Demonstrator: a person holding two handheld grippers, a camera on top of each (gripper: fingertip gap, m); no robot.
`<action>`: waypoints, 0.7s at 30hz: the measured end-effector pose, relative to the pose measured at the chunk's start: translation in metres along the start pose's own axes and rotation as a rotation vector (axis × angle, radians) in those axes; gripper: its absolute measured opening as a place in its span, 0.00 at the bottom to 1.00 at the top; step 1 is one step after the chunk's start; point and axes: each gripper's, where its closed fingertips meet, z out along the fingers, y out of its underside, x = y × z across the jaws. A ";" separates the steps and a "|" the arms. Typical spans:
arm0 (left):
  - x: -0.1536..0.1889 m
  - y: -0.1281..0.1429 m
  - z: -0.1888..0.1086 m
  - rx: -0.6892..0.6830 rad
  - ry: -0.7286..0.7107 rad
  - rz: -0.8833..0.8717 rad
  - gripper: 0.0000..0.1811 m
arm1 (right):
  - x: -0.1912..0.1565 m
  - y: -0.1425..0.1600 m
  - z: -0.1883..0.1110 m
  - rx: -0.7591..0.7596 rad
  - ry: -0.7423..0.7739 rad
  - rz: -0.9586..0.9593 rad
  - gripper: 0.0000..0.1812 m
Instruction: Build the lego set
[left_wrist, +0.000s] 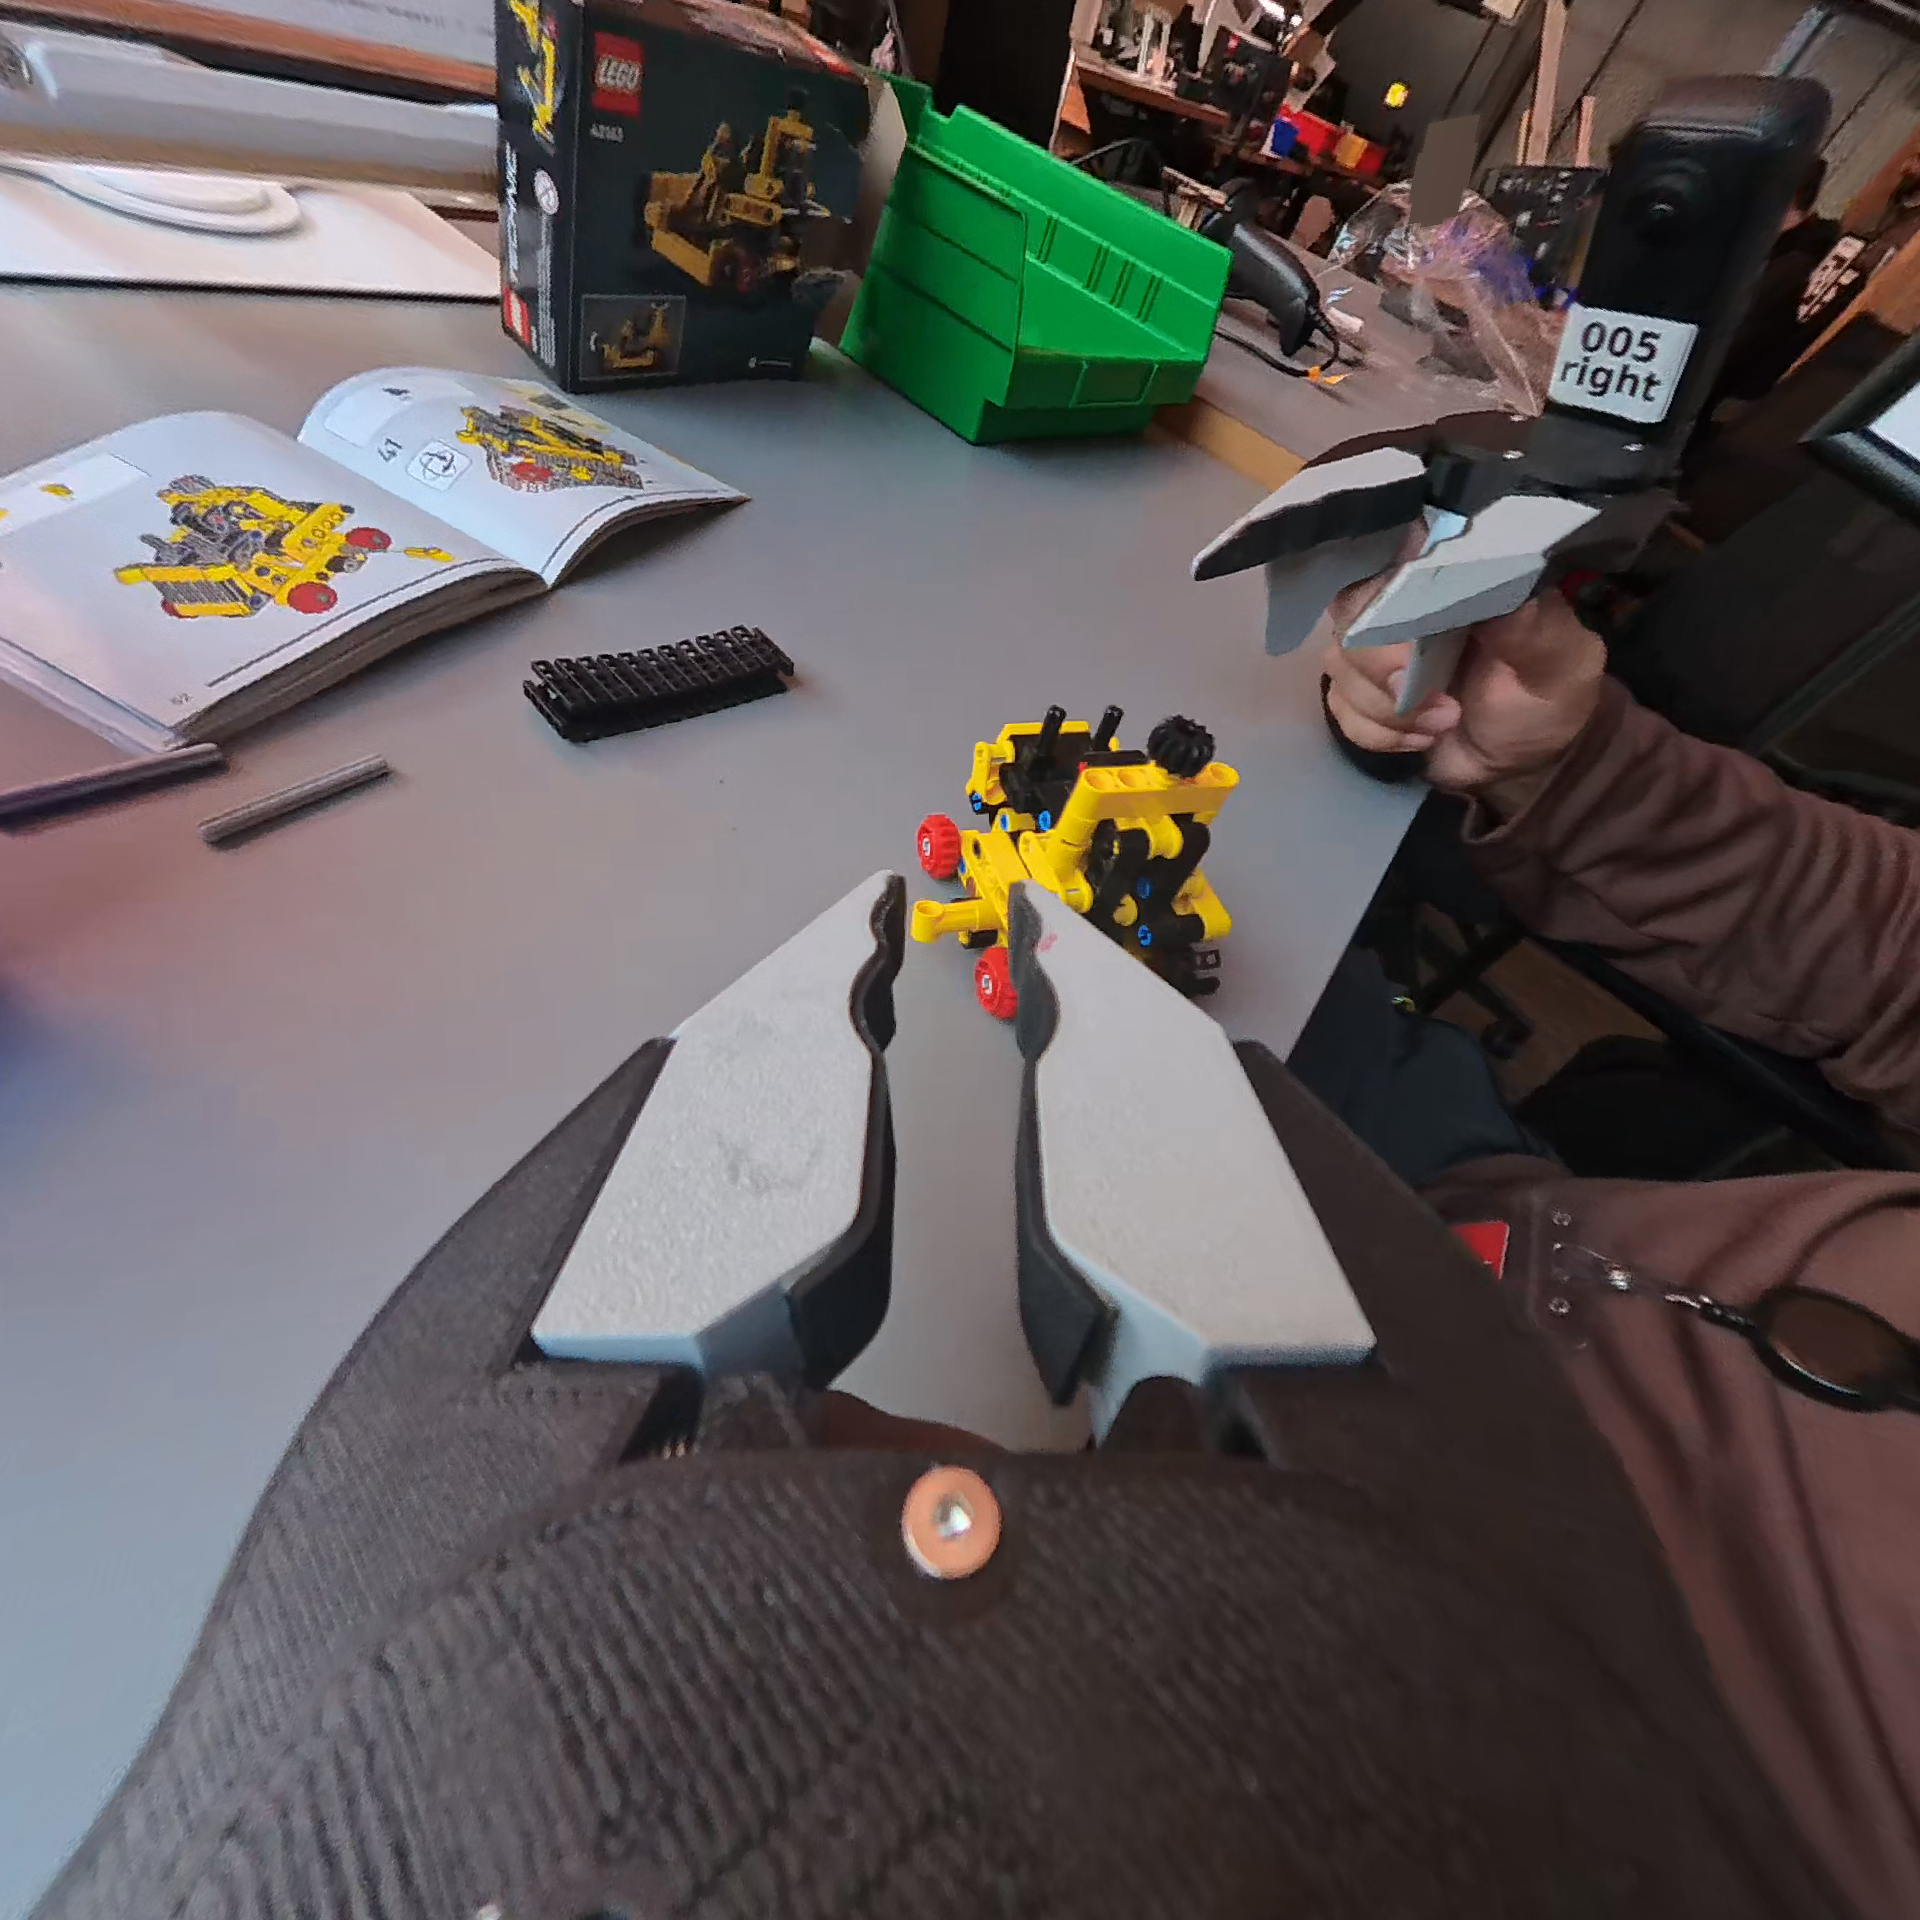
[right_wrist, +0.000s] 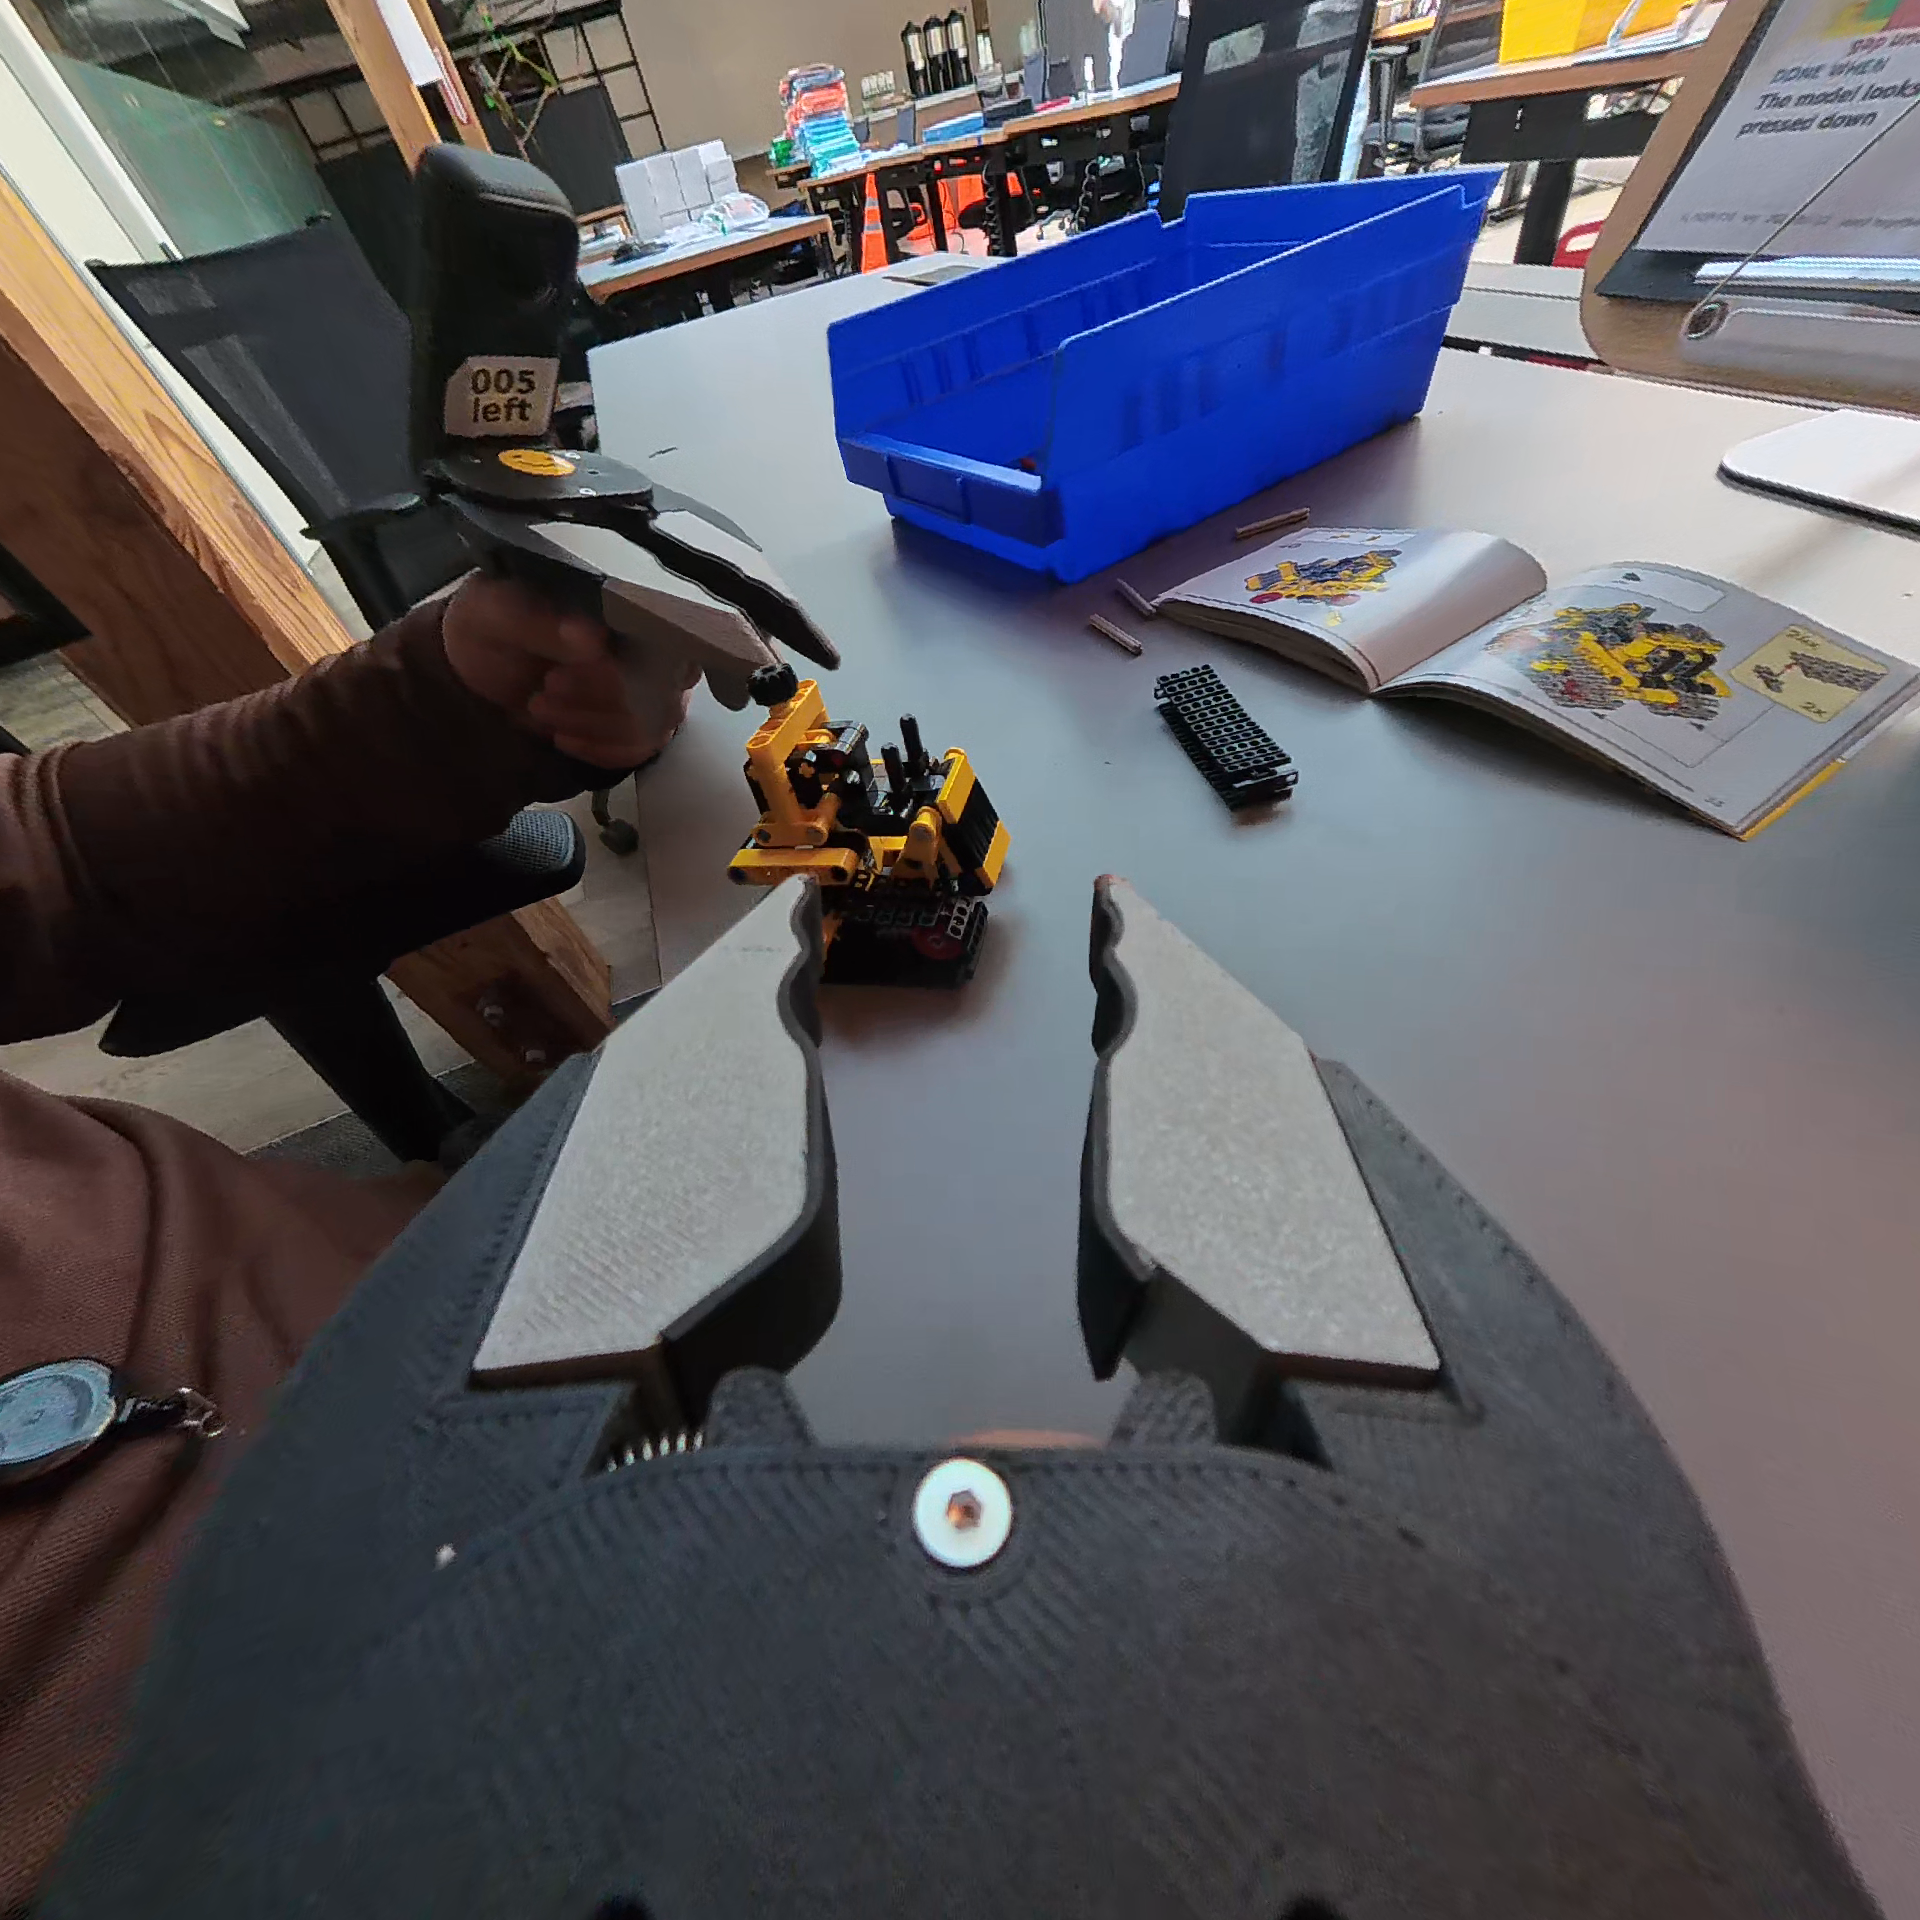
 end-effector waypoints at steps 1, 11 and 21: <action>0.001 0.000 0.000 0.003 0.003 0.002 0.09 | 0.000 0.000 0.000 -0.002 0.003 -0.009 0.27; -0.023 -0.018 -0.010 0.033 -0.142 0.127 0.07 | -0.004 0.004 0.003 -0.027 0.020 -0.063 0.27; -0.031 -0.006 0.023 -0.124 -0.106 0.124 0.04 | -0.004 0.002 0.001 -0.008 0.047 -0.094 0.24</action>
